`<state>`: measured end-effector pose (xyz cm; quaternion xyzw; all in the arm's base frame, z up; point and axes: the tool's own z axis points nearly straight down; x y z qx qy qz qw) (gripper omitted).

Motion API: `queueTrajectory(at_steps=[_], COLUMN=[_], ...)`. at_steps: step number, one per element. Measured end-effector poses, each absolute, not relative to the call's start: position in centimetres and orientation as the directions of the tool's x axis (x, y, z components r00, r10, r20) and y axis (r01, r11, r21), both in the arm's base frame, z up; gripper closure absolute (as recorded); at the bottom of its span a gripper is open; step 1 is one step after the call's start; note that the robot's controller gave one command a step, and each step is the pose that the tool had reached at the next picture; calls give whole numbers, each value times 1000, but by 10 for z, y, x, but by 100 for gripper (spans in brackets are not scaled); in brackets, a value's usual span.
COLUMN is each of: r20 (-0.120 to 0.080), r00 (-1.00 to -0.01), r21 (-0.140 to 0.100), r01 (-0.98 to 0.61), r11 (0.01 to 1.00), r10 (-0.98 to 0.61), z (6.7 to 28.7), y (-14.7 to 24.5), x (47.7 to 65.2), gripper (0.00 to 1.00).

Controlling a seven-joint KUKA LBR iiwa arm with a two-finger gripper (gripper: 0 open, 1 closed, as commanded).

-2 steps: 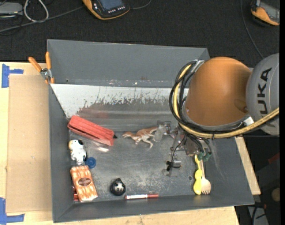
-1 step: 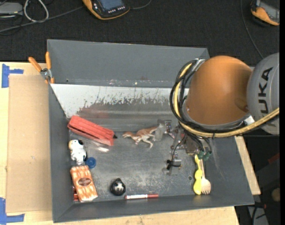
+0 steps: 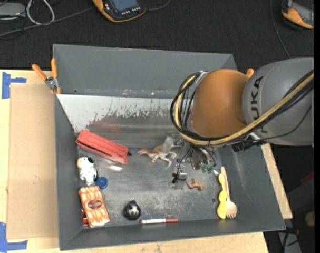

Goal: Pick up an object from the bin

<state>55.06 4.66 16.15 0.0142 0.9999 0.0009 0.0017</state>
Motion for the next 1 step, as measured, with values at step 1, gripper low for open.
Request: queueTrajectory(at_steps=[1], r20=[-17], r00=[-993], r21=[1], r01=[-119], r11=[993], r10=[-119], z=[161], y=[54], x=[607], gripper=[0])
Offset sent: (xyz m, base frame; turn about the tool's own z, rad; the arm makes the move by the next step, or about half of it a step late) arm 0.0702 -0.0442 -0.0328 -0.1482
